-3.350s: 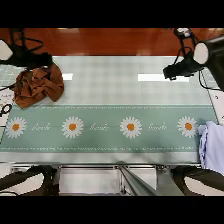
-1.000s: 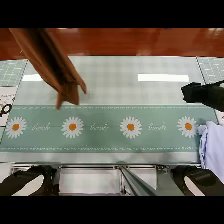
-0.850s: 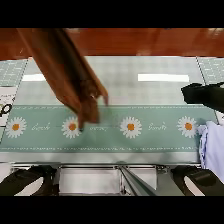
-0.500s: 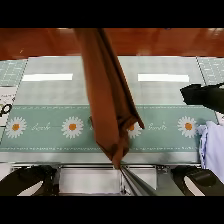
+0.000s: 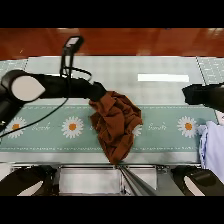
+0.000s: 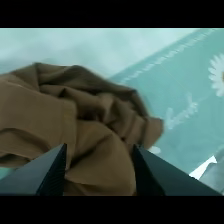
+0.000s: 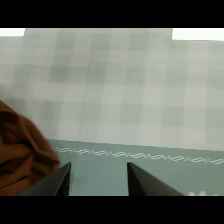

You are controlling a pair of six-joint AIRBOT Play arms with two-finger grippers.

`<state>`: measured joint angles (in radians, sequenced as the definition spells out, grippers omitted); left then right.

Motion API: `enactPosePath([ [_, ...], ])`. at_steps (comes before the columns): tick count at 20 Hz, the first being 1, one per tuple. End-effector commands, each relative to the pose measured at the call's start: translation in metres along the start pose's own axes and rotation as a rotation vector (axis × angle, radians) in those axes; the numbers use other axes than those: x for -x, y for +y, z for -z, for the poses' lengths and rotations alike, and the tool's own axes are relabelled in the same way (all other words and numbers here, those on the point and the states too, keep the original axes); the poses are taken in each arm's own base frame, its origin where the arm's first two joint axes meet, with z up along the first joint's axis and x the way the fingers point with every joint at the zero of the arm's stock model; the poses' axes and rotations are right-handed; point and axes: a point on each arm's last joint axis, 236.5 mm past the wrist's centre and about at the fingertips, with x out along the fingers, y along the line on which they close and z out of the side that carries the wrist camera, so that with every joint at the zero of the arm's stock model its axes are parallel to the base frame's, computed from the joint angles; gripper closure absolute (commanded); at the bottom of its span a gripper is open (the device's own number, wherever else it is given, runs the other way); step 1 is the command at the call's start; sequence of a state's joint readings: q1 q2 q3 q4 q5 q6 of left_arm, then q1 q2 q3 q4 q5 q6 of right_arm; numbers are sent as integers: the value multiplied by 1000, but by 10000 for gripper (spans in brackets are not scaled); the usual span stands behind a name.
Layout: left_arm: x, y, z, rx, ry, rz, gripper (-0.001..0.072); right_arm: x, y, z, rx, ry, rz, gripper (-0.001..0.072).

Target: Fold the shirts.

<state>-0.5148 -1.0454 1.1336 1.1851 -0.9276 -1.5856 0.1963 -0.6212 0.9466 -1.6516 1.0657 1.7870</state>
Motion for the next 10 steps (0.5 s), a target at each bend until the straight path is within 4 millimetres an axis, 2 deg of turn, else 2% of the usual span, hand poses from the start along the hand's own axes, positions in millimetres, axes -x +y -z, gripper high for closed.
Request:
enactPosePath([
  [1, 37, 79, -5, 136, 8, -133, 202, 22, -100, -3, 7, 12, 372, 304],
  [2, 56, 111, -4, 192, -4, -190, 202, 35, -137, 6, -32, 50, 491, 304],
  [3, 69, 138, 9, 271, 12, -230, 202, 44, -166, 24, -110, 101, 567, 304],
  [4, 71, 154, 35, 377, 68, -225, 202, 41, -180, 47, -212, 148, 576, 304],
  [5, 60, 154, 69, 481, 148, -163, 202, 25, -177, 74, -311, 202, 502, 304],
  [6, 43, 143, 100, 536, 216, -69, 202, 0, -161, 95, -383, 235, 378, 304],
  [8, 9, 110, 159, 600, 322, 108, 202, -48, -111, 129, -524, 258, 108, 304],
  [10, -13, 103, 207, 670, 388, 130, 202, -72, -69, 151, -587, 307, -65, 305],
])
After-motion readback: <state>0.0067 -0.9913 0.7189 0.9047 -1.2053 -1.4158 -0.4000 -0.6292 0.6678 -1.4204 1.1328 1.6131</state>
